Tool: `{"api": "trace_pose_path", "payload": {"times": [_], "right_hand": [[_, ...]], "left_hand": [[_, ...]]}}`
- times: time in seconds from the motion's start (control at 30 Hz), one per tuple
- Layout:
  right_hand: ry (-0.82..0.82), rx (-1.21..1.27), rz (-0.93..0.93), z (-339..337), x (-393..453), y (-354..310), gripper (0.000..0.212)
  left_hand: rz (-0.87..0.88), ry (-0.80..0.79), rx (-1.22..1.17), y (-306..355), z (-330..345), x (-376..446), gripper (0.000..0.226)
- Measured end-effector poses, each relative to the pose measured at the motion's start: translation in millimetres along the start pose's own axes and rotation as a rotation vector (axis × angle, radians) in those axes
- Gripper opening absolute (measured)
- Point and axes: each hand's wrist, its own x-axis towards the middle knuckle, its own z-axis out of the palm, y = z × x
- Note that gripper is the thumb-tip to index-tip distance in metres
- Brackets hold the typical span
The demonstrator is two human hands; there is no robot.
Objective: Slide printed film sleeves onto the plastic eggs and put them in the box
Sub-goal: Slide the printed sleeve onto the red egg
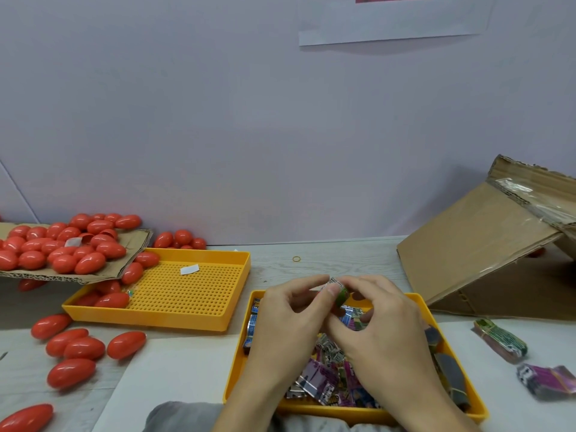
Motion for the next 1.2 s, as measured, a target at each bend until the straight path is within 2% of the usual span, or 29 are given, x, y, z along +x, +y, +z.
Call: {"api": "trace_pose_path", "payload": {"times": [0.07,0.33,0.63,0.8,1.03,1.2], "right_hand": [[0.001,-0.015,0.009,0.2,0.0,0.6,0.039],[-0.008,-0.019,0.028,0.1,1.9,1.6,0.037],[-0.037,0.031,0.02,0.0,2.0,-1.8,0.036],[-0.023,0.024,-0.026,0.7,0.3,-3.4,0.043],[-0.021,0.012,-0.038,0.6,0.0,-3.3,0.048],[-0.031,0.009,-0.037,-0.5,-0.2,-3.7,0.049]], "left_hand": [[0.049,-0.02,0.011,0.6,0.5,-0.4,0.017],[0.096,-0.028,0.011,3.5,1.1,-0.9,0.032],[0.022,0.043,-0.004,1.1,1.0,-0.9,0.013],[-0.014,-0.027,0.033,5.4,2.3,-2.6,0.028],[-0.026,-0.042,0.056,8.7,2.9,-3.4,0.043],[-0.047,-0.051,0.033,4.2,1.6,-2.0,0.024]]}}
